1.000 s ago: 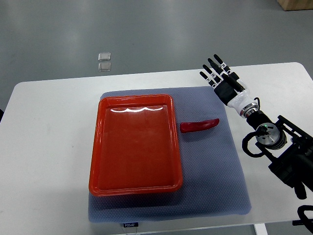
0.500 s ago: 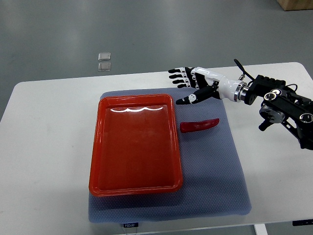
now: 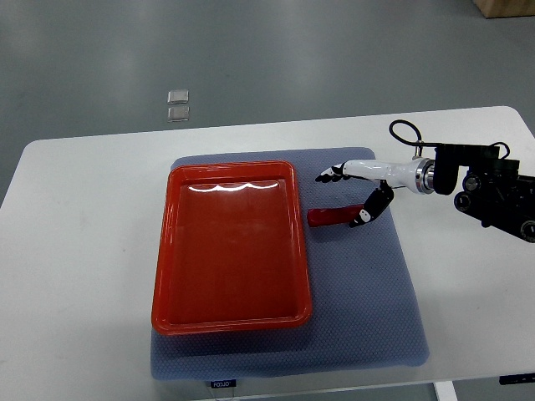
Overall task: Place red pepper on red tray
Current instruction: 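Move the right hand over the red chili pepper and lower it, then close the right hand fingers around the red pepper and lift it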
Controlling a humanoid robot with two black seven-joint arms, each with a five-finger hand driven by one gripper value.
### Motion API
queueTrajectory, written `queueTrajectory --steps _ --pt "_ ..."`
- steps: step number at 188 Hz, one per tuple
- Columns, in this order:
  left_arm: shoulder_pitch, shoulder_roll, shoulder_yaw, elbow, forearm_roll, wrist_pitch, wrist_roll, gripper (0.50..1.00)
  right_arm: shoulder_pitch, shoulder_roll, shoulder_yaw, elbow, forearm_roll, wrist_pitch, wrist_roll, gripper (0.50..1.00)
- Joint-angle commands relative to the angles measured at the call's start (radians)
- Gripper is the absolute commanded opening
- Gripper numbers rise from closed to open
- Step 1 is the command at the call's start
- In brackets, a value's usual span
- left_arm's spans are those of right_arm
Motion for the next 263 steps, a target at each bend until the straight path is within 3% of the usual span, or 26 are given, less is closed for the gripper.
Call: queueTrajectory --steps 1,77,116,117,119,211,228,263 --pt "0.000 0.000 0.000 0.000 0.000 0.000 0.000 1.000 -0.005 0.000 0.000 0.000 0.000 -0.008 -0.002 0.909" --pt "0.000 0.000 0.000 0.002 0.000 0.001 0.000 1.000 -0.028 0.018 0.001 0.013 -0.001 -0.034 -0.001 0.901" --pt "0.000 0.000 0.000 0.002 0.000 0.001 0.000 1.000 -0.028 0.022 0.000 0.013 -0.003 -0.037 -0.001 0.862" --pt "0.000 0.000 0.000 0.002 0.000 0.001 0.000 1.000 -0.028 0.022 -0.002 0.013 -0.003 -0.037 -0.001 0.836" --pt "0.000 0.000 0.000 0.002 0.000 0.001 0.000 1.000 -0.028 0.022 -0.002 0.013 -0.003 -0.037 -0.001 0.832" --pt "0.000 0.000 0.000 0.002 0.000 0.001 0.000 1.000 -0.045 0.026 -0.005 0.013 -0.012 -0.039 0.001 0.752" --pt "0.000 0.000 0.002 0.003 0.000 0.001 0.000 1.000 -0.049 0.028 -0.005 0.011 -0.023 -0.040 0.002 0.686" --pt "0.000 0.000 0.002 0.002 0.000 0.006 0.000 1.000 -0.055 0.034 -0.022 0.011 -0.024 -0.059 0.004 0.629"
